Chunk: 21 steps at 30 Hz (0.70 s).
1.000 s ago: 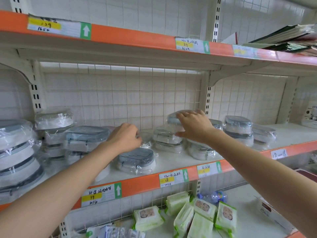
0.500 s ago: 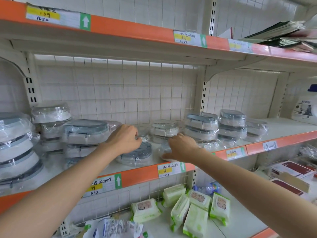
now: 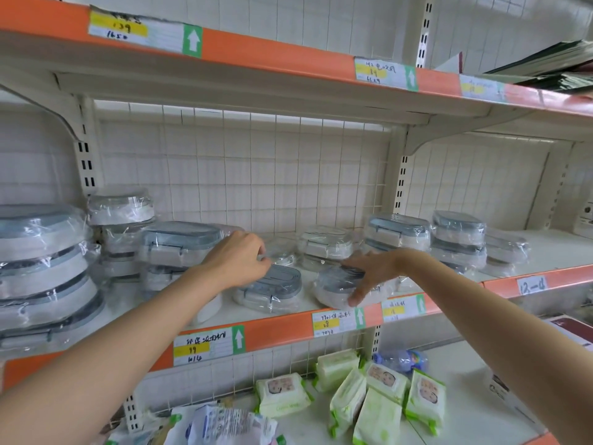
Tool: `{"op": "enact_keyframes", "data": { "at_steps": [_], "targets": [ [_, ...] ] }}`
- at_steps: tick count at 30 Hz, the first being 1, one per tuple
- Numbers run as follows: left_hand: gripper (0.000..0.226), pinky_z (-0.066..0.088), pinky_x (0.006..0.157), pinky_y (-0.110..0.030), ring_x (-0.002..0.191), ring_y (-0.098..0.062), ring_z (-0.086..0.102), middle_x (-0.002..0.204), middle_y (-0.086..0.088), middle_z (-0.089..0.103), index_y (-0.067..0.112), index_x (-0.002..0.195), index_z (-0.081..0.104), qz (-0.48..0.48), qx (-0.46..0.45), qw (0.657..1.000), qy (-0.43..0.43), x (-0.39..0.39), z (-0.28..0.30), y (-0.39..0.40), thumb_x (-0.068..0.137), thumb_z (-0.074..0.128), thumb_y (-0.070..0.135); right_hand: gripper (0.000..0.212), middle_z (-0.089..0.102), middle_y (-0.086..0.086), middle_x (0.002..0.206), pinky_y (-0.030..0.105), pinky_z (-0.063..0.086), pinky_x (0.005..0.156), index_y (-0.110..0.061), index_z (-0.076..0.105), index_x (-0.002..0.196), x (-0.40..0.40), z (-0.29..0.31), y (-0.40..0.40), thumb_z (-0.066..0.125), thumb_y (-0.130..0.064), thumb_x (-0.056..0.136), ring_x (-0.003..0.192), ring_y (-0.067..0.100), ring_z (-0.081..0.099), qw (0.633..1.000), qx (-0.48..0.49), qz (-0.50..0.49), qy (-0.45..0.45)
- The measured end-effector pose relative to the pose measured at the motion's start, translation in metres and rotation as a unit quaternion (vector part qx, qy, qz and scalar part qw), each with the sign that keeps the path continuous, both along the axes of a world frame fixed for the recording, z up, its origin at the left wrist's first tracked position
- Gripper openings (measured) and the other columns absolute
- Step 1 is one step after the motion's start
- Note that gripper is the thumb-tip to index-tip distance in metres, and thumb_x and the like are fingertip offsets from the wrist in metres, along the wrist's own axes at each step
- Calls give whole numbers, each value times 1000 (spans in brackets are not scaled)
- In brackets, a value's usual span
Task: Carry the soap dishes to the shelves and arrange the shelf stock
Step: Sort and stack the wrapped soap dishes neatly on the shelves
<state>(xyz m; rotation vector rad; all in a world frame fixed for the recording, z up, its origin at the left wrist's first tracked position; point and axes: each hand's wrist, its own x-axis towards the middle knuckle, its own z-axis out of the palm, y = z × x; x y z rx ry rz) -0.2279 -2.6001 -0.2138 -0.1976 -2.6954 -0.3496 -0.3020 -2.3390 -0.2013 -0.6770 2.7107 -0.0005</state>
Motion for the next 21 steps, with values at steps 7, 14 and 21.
{"op": "enact_keyframes", "data": {
  "at_steps": [7,14,21],
  "targets": [
    [20,52,74,-41,71,-24,53,78,-9,61,9,74,62,5,-7,1000,-11,0,1,6,86,51,20,95,37,4,142,41,33,109,-14,34,141,1,4,11,79,-52,67,129,26,39,999,4,17,47],
    [19,51,78,-35,88,-26,61,90,-10,68,3,86,69,-6,24,1000,6,-1,22,12,88,51,9,73,45,3,106,31,41,81,-12,50,111,16,30,-9,68,-68,68,94,20,45,981,-68,42,178],
    [18,44,64,-31,78,-25,56,80,-10,60,4,74,60,15,-29,999,-2,4,28,3,85,47,1,88,36,9,127,41,37,103,-8,41,132,22,11,-79,64,-68,72,121,27,32,969,-113,34,218]
  ]
}}
